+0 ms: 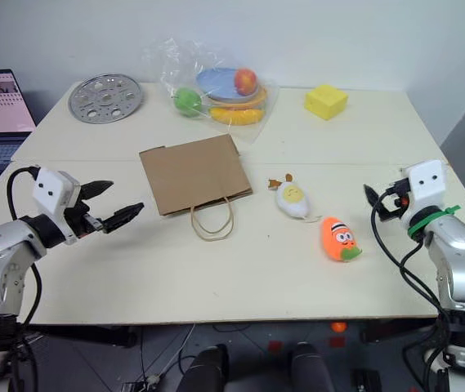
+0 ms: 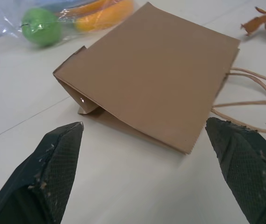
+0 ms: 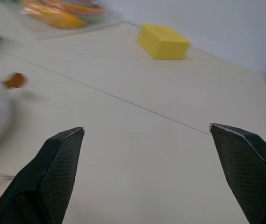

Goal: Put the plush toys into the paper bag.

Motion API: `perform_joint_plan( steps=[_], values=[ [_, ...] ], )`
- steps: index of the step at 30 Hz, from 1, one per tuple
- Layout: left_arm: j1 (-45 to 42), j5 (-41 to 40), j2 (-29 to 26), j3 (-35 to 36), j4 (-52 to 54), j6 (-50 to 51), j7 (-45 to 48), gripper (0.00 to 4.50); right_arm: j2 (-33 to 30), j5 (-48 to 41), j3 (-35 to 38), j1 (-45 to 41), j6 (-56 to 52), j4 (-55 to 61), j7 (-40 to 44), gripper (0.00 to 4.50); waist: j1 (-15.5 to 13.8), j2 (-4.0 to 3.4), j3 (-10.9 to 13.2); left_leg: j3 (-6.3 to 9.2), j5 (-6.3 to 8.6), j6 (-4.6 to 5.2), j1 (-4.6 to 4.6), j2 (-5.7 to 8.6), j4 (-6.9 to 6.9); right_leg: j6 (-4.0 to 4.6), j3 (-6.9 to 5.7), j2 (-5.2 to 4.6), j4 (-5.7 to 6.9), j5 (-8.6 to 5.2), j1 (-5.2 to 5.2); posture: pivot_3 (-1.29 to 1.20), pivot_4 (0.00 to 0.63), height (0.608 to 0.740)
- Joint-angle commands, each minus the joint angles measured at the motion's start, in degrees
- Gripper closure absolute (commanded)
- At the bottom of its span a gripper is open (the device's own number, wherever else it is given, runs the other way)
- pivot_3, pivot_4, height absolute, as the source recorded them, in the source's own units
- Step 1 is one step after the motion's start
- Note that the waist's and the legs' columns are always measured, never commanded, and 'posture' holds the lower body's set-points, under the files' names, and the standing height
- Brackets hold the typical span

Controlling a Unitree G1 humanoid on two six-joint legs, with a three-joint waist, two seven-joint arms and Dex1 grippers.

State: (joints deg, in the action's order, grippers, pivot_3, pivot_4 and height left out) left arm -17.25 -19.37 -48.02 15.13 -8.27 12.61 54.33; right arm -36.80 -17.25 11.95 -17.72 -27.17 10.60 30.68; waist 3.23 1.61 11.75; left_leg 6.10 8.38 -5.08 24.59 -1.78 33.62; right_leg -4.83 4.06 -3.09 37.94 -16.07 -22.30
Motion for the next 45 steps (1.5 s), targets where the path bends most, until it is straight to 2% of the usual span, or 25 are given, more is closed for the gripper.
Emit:
perform_joint_plan(
  steps=[1,8,16,22,24,25,26,34,38,39,45],
  values=[
    [-2.79,1.61,-1.4,-2.18,-0.91,-3.89,3.19,0.01,-1.94,-4.8,-1.27,1.25,-4.47,8.71,4.62,0.0,-0.15,0.0,0.0,0.0,0.0,0.0,0.0,0.0,0.0,0.02,0.0,0.0,0.0,-0.01,0.0,0.0,0.15,0.74],
    [-10.03,10.2,1.83,-12.72,-4.51,-17.48,6.11,0.01,-4.2,-10.63,-3.98,1.32,-12.94,18.08,7.86,0.0,-1.3,0.0,0.0,-0.02,0.0,0.0,0.09,0.0,0.03,0.08,0.0,-0.01,-0.11,-0.04,-0.01,0.0,0.15,0.74],
    [-21.34,19.52,7.66,-22.87,-20.16,-33.71,7.38,0.01,-4.77,-18.13,-5.24,-1.57,-21.01,26.46,7.29,0.0,-1.35,0.01,0.0,0.01,0.0,0.0,0.17,0.0,0.05,-0.12,-0.04,0.0,-0.15,0.07,-0.04,0.0,0.15,0.74],
    [-24.96,21.59,9.81,-24.7,-27.28,-39.52,6.91,0.01,-4.34,-19.06,-5.73,-2.61,-22.53,27.42,4.94,0.0,-1.39,0.01,0.0,0.04,0.01,0.02,0.18,0.0,0.04,-0.17,-0.08,0.01,-0.12,0.11,-0.05,0.0,0.15,0.74],
    [-26.57,20.58,12.31,-24.98,-28.71,-39.99,7.78,0.01,-3.87,-18.91,-4.94,-1.74,-22.6,27.54,3.53,0.0,-1.41,0.0,0.0,0.05,0.01,0.02,0.18,0.0,0.05,-0.19,-0.09,0.01,-0.12,0.11,-0.05,0.0,0.15,0.74],
    [-27.21,19.97,13.17,-24.82,-29.15,-39.89,8.25,0.39,-3.8,-18.89,-4.53,-1.3,-22.66,27.57,3.05,0.0,-1.58,0.01,0.0,0.05,0.01,0.02,0.19,0.01,0.05,-0.19,-0.09,0.01,-0.12,0.11,-0.04,0.0,0.15,0.74],
    [-27.7,18.32,13.92,-23.94,-28.94,-38.27,9.12,0.58,-3.93,-18.46,-4.16,-0.67,-22.32,27.51,2.69,0.0,-1.67,0.02,0.0,0.06,0.01,0.02,0.2,0.02,0.08,-0.19,-0.1,0.01,-0.12,0.11,-0.03,0.0,0.15,0.74],
    [-28.74,9.67,13.52,-19.6,-26.4,-26.04,15.89,3.1,-2.95,-17.44,-4.93,0.31,-20.91,26.99,0.86,0.0,-1.05,0.01,0.0,0.13,0.01,0.02,0.2,0.02,0.11,-0.23,-0.13,0.02,0.04,0.13,-0.07,0.0,0.15,0.74],
    [-32.09,3.41,13.46,-15.68,-24.63,-12.54,16.89,4.35,-2.45,-16.24,-5.88,-0.25,-19.75,25.61,0.41,0.0,-1.08,0.02,0.01,0.14,0.0,0.02,0.21,0.02,0.16,-0.24,-0.14,0.02,0.03,0.12,-0.05,0.0,0.15,0.74],
    [-32.68,2.74,13.36,-15.23,-24.28,-10.82,17.04,4.46,-2.31,-16.09,-6.01,-0.28,-19.56,25.47,0.34,0.0,-1.09,0.02,0.01,0.14,0.01,0.02,0.22,0.02,0.19,-0.24,-0.14,0.02,0.03,0.12,-0.05,0.0,0.15,0.74],
    [-36.18,-1.74,12.84,-11.84,-23.25,-0.58,18.31,4.46,-0.62,-15.17,-7.55,-1.36,-19.09,25.03,-0.31,0.0,-1.09,0.02,0.01,0.17,0.01,0.02,0.21,0.02,0.19,-0.24,-0.17,0.02,0.04,0.12,-0.04,0.0,0.15,0.74]
  ],
)
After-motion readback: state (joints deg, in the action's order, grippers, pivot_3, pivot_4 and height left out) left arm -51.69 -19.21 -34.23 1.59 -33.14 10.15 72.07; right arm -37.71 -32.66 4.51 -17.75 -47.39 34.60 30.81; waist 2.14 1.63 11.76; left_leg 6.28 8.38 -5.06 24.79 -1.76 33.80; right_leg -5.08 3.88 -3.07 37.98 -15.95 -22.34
